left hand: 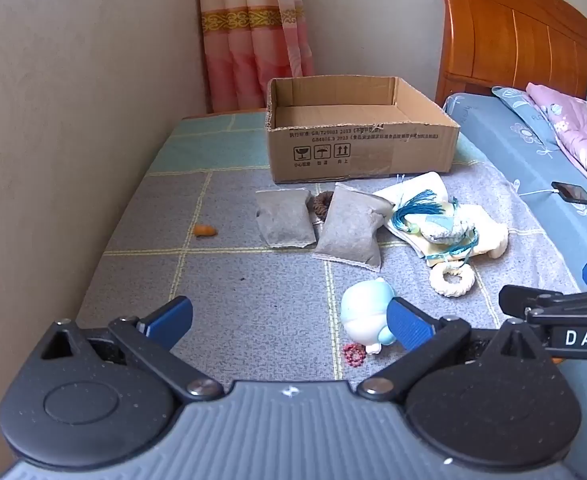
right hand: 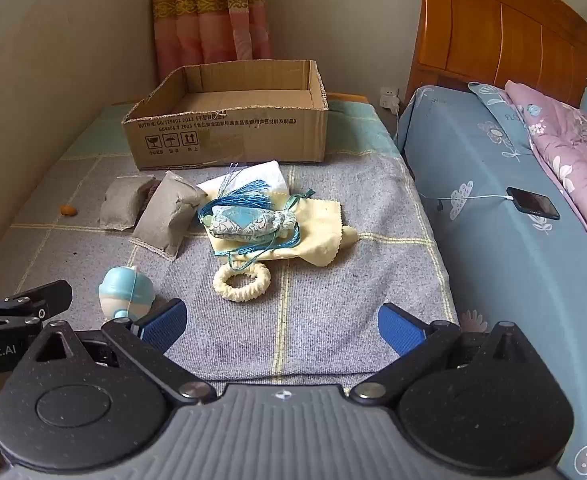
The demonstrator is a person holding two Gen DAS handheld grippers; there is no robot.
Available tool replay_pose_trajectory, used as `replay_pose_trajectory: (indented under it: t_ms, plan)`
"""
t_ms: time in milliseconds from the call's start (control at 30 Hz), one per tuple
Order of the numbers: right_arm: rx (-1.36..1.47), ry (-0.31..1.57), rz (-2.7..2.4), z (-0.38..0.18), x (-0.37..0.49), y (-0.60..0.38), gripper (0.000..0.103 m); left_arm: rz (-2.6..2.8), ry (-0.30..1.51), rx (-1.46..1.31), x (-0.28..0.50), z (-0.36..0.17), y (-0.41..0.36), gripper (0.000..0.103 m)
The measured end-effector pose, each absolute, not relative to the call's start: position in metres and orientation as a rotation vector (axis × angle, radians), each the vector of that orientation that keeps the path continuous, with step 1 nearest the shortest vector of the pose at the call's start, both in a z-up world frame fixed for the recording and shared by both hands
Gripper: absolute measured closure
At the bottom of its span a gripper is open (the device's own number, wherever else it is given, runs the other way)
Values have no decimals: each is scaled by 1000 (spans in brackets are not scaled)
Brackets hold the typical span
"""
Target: Organize soft objects
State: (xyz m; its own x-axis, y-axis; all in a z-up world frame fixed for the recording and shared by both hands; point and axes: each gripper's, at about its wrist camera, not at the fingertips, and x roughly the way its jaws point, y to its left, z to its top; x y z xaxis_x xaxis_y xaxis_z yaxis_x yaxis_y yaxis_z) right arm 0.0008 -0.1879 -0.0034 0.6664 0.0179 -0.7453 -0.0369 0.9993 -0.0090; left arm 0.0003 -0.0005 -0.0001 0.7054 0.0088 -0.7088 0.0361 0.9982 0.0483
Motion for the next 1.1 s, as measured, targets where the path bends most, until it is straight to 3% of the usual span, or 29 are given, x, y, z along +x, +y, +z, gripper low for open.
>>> replay_pose_trajectory:
  t_ms: [1100]
  plan:
    - [-46,816,29,2,-2,-185,0,-27,774,53,-1,5,0,0]
